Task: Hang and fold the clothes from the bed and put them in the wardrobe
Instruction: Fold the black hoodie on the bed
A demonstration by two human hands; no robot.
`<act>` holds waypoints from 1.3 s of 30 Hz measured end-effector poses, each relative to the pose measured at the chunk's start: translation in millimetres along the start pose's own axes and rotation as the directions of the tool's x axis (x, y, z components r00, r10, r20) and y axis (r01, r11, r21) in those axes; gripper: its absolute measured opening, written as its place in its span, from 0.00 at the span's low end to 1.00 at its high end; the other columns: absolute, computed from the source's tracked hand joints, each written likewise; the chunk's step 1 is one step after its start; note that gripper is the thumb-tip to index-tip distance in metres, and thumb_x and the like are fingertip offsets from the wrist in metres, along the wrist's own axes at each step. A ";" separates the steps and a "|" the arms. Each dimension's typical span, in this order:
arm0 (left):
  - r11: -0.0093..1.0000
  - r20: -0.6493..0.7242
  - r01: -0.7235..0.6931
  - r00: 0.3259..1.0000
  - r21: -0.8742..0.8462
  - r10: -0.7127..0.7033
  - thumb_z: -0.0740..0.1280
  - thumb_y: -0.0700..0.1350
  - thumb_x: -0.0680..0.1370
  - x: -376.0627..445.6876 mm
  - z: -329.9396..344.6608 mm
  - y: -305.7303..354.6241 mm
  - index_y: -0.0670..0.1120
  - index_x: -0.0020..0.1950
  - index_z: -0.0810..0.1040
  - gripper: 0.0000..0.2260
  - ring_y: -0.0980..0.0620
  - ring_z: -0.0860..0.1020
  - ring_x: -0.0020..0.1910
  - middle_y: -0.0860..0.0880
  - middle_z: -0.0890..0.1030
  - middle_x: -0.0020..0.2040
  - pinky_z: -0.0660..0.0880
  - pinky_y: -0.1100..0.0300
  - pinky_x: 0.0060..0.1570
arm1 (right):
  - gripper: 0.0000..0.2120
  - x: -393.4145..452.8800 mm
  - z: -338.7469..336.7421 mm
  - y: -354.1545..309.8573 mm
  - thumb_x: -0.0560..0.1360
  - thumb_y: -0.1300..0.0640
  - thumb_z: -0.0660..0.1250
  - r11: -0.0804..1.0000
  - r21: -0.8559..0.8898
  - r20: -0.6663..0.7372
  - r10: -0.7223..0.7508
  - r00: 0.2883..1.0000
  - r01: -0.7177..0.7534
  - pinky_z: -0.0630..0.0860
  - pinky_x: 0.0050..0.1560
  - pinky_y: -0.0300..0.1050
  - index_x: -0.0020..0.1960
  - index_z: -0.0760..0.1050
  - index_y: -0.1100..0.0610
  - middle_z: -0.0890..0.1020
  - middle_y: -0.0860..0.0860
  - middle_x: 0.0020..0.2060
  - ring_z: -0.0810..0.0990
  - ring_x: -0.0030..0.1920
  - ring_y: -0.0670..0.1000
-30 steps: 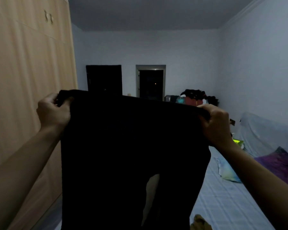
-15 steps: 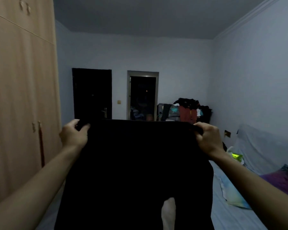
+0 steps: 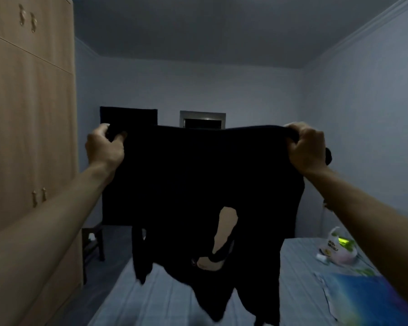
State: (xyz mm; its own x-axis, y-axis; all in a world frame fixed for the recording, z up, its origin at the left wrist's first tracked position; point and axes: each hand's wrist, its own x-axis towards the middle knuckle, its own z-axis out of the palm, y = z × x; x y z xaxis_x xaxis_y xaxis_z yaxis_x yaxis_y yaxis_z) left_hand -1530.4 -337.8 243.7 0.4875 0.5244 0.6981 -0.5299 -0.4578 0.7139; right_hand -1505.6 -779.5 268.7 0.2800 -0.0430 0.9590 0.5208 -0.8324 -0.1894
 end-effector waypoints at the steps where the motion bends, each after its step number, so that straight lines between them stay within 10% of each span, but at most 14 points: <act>1: 1.000 0.013 0.007 1.000 0.025 -0.008 0.69 0.47 0.77 -10.6 -3.0 -4.9 0.44 0.52 0.81 0.08 0.42 0.82 0.47 0.44 0.84 0.47 0.79 0.44 0.48 | 0.09 -11.1 -1.3 1.8 0.75 0.60 0.68 1.000 -0.003 0.029 -0.021 0.999 0.021 0.78 0.52 0.54 0.53 0.82 0.59 0.84 0.58 0.49 0.82 0.49 0.61; 8: 0.988 0.224 0.081 0.968 0.135 -0.110 0.69 0.37 0.78 -144.1 -40.2 -66.3 0.44 0.51 0.79 0.03 0.45 0.80 0.44 0.45 0.82 0.44 0.77 0.56 0.45 | 0.06 -156.5 -22.5 23.6 0.73 0.63 0.72 1.000 0.007 0.256 -0.015 0.967 0.014 0.79 0.46 0.51 0.49 0.83 0.58 0.83 0.54 0.43 0.81 0.42 0.57; 14: 0.916 0.584 -0.073 0.790 0.393 -0.188 0.70 0.29 0.74 -293.7 -104.3 -137.3 0.41 0.49 0.80 0.09 0.46 0.79 0.44 0.43 0.82 0.43 0.75 0.56 0.44 | 0.12 -348.7 -63.7 34.2 0.66 0.70 0.69 0.978 -0.050 0.541 0.198 0.817 -0.204 0.77 0.51 0.51 0.48 0.83 0.62 0.85 0.59 0.43 0.83 0.44 0.60; 22: 0.835 0.846 -0.228 0.332 0.501 -0.417 0.69 0.27 0.69 -502.4 -199.8 -192.4 0.55 0.42 0.72 0.21 0.52 0.77 0.36 0.53 0.78 0.37 0.71 0.58 0.37 | 0.16 -578.0 -146.5 2.9 0.67 0.70 0.70 0.807 -0.323 0.781 0.523 0.342 -0.495 0.78 0.53 0.47 0.50 0.83 0.56 0.84 0.54 0.47 0.82 0.49 0.55; 27: 0.833 0.848 -0.234 -0.059 0.501 -0.526 0.78 0.50 0.69 -527.5 -225.5 -204.9 0.58 0.45 0.78 0.11 0.61 0.80 0.44 0.57 0.82 0.43 0.74 0.68 0.41 | 0.15 -616.5 -175.6 -28.7 0.69 0.53 0.77 0.701 -0.490 0.827 0.561 -0.023 -0.519 0.73 0.45 0.37 0.54 0.80 0.53 0.81 0.47 0.47 0.80 0.49 0.47; 34: 0.890 0.882 -0.122 0.242 0.440 -0.403 0.74 0.46 0.75 -479.0 -228.4 -203.3 0.52 0.47 0.81 0.03 0.57 0.81 0.46 0.54 0.84 0.44 0.75 0.63 0.45 | 0.14 -575.5 -162.5 -78.1 0.75 0.51 0.71 0.702 -0.470 0.730 0.650 0.211 -0.535 0.71 0.48 0.39 0.57 0.80 0.57 0.83 0.51 0.50 0.80 0.50 0.50; 39: 0.913 0.879 -0.093 0.324 0.398 -0.350 0.73 0.44 0.77 -459.5 -224.6 -193.7 0.47 0.48 0.83 0.02 0.55 0.81 0.46 0.52 0.84 0.44 0.77 0.58 0.48 | 0.10 -556.3 -158.9 -110.2 0.75 0.54 0.71 0.704 -0.440 0.686 0.665 0.297 -0.558 0.77 0.51 0.44 0.53 0.82 0.57 0.84 0.51 0.47 0.82 0.49 0.50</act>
State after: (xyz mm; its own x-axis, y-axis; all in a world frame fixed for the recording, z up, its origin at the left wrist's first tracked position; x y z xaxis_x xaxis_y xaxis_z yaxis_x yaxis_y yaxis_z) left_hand -1807.6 -328.8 -227.6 0.9535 -0.3003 0.0242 -0.2524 -0.7523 0.6086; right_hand -1846.8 -751.6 -210.5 0.9822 -0.1871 0.0146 -0.1447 -0.8047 -0.5757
